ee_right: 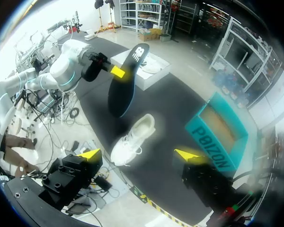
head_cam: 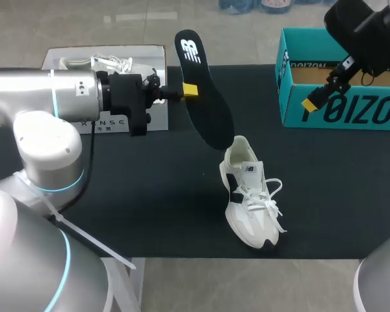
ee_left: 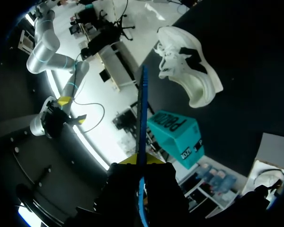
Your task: Take the shoe out of the shoebox, open the shoe tongue, remove and reinsert the insole, then place the shoe into the shoebox
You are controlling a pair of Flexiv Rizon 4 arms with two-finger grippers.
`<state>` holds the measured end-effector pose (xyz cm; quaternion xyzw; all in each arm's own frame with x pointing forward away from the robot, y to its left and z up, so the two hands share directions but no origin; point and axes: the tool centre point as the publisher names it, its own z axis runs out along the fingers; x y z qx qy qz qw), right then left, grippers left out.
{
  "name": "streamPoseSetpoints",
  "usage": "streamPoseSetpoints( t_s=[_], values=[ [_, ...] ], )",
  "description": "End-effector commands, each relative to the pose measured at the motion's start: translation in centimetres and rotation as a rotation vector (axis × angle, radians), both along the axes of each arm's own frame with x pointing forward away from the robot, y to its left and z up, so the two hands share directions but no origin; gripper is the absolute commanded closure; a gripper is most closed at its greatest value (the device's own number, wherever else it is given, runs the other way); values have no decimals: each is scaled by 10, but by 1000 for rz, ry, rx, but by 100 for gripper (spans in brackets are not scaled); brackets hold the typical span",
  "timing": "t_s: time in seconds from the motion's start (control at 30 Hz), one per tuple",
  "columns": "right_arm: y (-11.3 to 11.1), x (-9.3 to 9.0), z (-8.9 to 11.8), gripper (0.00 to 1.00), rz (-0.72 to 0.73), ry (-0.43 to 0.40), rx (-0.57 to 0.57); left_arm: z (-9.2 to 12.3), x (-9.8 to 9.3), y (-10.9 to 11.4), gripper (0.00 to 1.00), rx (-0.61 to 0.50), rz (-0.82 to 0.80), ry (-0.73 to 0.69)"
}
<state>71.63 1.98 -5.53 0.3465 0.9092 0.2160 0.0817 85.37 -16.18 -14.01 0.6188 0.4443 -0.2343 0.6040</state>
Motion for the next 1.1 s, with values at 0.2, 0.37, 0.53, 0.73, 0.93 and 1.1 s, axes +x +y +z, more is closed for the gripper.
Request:
streamPoseSetpoints(
  t_s=[0.2,0.37,0.53,0.73,0.93,1.1],
  values=[
    [2,3,0,0,0,5,-3,-1,0,-1,100,-2,2,-3],
    [2,3,0,0,0,5,-3,-1,0,-1,100,-2,2,-3],
    [2,3,0,0,0,5,-3,-1,0,-1,100,-2,2,-3],
    [-18,-5,-2,0,35,100,109,-1,0,-1,100,-2,2,-3],
    [-50,5,-11,0,168,197,337,-1,0,-1,100,-2,2,-3],
    [-60,17,-23,0,273,270,453,-1,0,-1,100,-2,2,-3]
  ],
)
